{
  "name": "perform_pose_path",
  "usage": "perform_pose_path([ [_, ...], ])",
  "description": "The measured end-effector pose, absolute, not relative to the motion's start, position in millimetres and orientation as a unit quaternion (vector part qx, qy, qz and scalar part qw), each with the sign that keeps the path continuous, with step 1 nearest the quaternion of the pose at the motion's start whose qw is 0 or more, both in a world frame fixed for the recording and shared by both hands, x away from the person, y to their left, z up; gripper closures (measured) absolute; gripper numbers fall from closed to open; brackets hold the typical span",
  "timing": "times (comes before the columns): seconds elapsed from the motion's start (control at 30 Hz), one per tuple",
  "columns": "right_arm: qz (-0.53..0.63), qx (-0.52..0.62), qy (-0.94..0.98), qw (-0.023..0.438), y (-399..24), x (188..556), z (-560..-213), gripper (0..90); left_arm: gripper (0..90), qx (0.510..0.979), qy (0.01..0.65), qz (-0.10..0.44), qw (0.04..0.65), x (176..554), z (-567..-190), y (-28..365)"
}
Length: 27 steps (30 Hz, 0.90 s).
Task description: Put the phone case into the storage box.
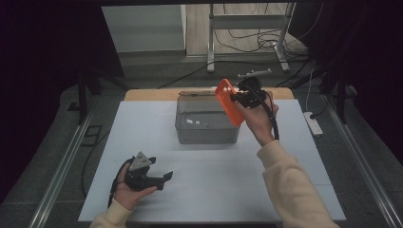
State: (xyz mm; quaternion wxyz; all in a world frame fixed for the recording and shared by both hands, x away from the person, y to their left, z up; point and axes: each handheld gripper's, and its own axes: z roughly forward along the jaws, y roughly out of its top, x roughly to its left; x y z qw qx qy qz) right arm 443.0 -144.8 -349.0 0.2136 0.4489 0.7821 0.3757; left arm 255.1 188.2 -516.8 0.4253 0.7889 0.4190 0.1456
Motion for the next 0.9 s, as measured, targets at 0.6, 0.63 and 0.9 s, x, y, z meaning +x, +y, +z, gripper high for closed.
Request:
perform_pose_path([
  [0.6, 0.364, 0.465, 0.777, 0.217, -145, 454, -357, 79.5, 11.8, 0.788, 0.419, 0.146, 0.426, 255, -517, 189],
  [0.63, 0.364, 0.466, 0.777, 0.216, -145, 454, -357, 79.5, 11.8, 0.788, 0.419, 0.146, 0.426, 255, -517, 189],
  [0.9, 0.356, 0.474, 0.775, 0.218, -143, 459, -362, 79.5, 11.8, 0.789, 0.419, 0.146, 0.426, 255, -517, 189],
])
